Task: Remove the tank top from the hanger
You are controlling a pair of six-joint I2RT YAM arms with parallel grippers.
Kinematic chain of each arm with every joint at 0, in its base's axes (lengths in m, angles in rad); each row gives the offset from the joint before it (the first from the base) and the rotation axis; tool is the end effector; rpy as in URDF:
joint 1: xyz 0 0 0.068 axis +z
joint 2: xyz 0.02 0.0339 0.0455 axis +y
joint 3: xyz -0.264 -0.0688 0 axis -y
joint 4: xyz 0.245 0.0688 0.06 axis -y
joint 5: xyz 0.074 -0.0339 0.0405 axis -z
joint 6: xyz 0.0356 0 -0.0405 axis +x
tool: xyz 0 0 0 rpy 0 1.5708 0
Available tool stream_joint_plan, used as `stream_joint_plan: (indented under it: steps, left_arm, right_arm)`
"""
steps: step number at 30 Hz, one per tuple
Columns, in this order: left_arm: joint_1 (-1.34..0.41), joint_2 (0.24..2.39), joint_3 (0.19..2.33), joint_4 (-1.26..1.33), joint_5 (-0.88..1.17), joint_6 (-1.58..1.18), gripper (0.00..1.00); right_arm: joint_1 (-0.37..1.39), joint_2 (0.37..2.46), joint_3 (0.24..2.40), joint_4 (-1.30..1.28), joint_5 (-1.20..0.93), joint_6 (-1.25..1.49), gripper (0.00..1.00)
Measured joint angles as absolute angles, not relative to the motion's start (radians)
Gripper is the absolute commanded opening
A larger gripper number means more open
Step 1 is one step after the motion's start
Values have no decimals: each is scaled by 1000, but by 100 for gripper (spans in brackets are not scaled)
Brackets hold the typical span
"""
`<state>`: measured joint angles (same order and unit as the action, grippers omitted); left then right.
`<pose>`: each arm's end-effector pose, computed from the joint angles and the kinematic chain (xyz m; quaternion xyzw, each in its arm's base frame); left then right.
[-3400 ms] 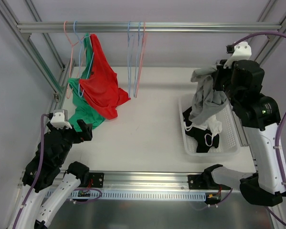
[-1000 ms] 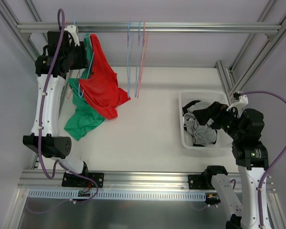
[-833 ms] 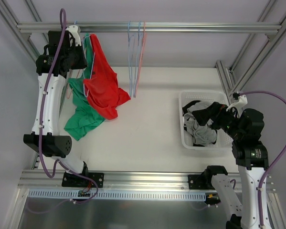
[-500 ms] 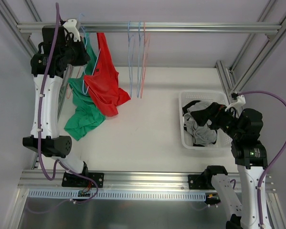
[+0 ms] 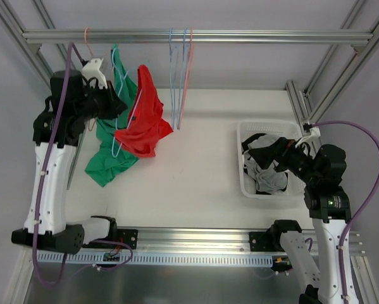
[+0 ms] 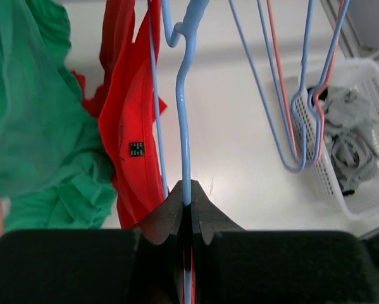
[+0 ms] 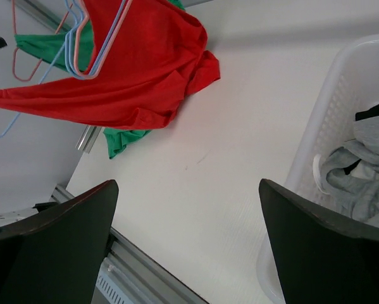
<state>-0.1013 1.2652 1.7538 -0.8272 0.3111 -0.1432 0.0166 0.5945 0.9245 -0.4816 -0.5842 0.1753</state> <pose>0.2282 -0.0342 0.4974 0.0726 0.8080 -0.1951 0.5512 0.1158 0.0216 0.3819 -0.1294 0.7391 0.2772 0.6001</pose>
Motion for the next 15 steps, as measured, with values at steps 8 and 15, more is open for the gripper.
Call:
stream_joint_plan:
  steps: [8,15]
  left_arm:
    - [-139,818,1241,-761,344,-186,0]
    - [-141,498,873,-731,596,-222,0]
  right_arm:
    - [74,609,730,-258,-785,209,99]
    - [395,652,532,-19,-707,223,94]
